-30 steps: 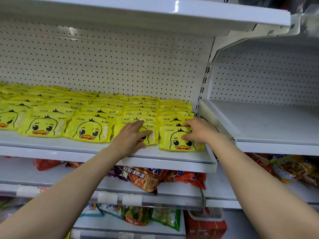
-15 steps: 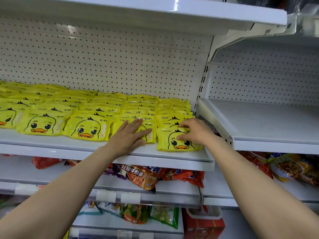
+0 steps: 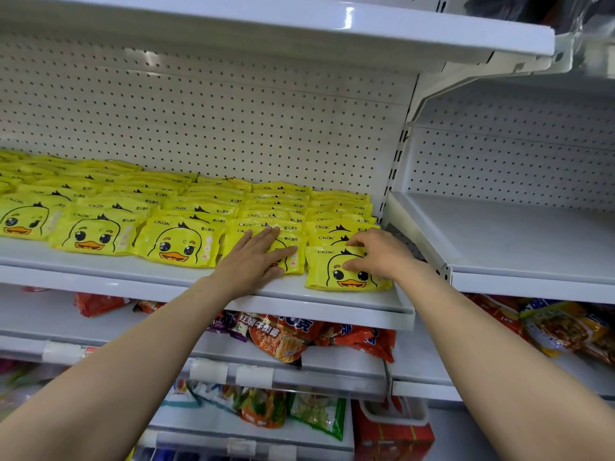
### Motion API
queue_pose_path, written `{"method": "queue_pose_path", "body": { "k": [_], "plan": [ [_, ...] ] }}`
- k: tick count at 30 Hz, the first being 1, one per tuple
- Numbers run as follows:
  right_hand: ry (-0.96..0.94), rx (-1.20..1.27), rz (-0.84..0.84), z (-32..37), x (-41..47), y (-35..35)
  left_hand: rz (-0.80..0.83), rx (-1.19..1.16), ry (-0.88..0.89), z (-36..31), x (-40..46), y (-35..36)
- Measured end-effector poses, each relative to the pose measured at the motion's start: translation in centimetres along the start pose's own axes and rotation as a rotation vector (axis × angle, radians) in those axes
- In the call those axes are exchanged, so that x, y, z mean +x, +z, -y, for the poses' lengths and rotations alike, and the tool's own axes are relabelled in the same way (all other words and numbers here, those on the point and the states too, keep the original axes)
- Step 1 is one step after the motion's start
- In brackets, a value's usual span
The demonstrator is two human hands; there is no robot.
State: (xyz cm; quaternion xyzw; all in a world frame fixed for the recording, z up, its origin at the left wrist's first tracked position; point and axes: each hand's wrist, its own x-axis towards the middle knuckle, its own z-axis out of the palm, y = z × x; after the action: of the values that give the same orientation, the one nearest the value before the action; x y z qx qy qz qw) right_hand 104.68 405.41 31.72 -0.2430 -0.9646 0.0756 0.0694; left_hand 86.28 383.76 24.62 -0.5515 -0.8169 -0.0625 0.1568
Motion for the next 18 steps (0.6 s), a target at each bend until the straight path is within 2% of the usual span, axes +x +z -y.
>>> {"method": "queue_pose_path", "body": {
  "k": [7, 13, 18],
  "plan": [
    [-0.029, -0.127, 0.01, 1.3, -0.5, -0.7, 0.051, -0.022, -0.14, -1.3, -0.1, -2.7],
    [-0.113, -0.209, -0.057, 5.3, -0.5, -3.7, -0.01, -0.162, -0.328, -1.5, -1.3, -7.9],
    [-0.234, -0.207, -0.182, 11.1, -1.4, -6.1, -0.09, -0.132, -0.366, 0.2, -4.6, -12.8]
  ]
}}
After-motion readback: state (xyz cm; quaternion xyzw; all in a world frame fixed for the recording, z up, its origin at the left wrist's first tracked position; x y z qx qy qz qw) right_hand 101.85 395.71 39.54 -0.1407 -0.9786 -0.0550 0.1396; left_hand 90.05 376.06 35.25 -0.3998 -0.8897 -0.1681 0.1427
